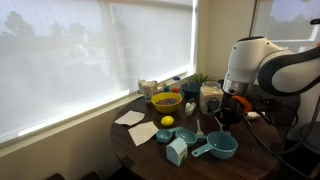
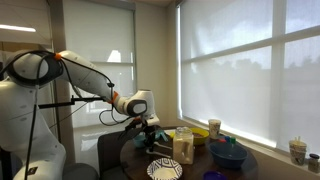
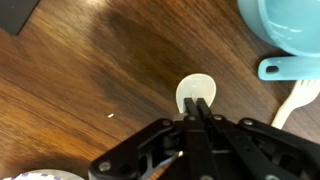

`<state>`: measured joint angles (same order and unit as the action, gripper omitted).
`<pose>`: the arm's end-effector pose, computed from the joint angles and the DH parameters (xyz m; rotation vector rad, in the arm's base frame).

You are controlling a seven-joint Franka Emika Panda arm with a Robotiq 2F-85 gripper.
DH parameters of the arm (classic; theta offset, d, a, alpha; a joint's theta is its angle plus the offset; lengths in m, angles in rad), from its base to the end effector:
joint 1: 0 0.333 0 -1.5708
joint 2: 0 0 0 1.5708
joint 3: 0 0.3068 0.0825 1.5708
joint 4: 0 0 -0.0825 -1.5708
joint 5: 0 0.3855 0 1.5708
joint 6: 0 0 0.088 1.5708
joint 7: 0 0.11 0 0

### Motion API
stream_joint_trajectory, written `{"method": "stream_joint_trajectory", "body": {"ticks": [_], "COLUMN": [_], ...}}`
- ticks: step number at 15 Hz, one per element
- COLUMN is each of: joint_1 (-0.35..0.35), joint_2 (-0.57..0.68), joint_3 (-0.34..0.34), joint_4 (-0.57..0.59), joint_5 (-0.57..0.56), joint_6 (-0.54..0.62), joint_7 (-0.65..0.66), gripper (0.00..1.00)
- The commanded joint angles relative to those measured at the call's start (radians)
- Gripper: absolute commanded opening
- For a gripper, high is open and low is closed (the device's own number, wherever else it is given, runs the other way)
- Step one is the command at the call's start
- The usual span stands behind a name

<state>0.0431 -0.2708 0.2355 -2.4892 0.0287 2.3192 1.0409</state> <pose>0.4362 0.1245 0.3800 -2.8750 1.1922 -0.1547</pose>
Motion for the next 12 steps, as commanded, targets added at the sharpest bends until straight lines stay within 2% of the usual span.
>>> {"method": "stream_joint_trajectory", "body": {"ticks": [1,12], "joint_1": [0.006,0.006], "joint_2": [0.013,0.014], "joint_3": [-0.002,-0.003], "joint_4": [0.001,0.005], "joint_5": [-0.014,-0.014], "joint_6": [0.028,0.043], "joint_7": [0.034,0.042], "gripper": [0.06,0.16]}}
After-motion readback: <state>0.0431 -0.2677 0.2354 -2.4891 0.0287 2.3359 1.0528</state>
